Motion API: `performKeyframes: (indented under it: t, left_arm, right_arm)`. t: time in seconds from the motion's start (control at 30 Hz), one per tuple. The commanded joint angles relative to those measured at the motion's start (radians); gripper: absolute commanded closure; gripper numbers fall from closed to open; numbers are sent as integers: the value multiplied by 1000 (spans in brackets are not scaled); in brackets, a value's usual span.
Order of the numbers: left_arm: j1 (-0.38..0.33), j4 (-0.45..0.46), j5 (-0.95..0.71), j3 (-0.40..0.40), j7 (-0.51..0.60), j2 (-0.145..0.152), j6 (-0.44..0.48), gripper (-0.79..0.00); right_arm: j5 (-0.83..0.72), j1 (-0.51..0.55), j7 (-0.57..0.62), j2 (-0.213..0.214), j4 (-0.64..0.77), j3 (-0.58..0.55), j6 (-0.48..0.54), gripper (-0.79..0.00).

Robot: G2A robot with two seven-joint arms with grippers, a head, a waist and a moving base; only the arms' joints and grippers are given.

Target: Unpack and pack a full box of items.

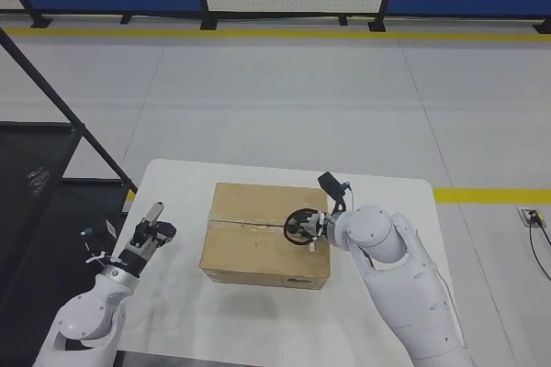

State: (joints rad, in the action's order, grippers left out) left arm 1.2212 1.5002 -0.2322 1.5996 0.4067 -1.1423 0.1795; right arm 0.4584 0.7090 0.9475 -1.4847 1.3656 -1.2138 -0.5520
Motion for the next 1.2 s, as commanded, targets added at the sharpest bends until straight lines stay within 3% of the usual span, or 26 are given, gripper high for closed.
performKeyframes:
  t: [0.0,0.63,1.17]
  left_arm:
    - [-3,1,3,-3,-2,0,-2,-785]
    - [-42,-5,31,-49,-11,-6,-24,-785]
    - [-40,1,43,-69,-37,-11,-29,-785]
  right_arm:
    - [-1,12,3,6,11,-19,1,0]
    - [-78,181,-9,63,131,-216,61,0]
    - [-149,187,-24,90,67,-261,114,0]
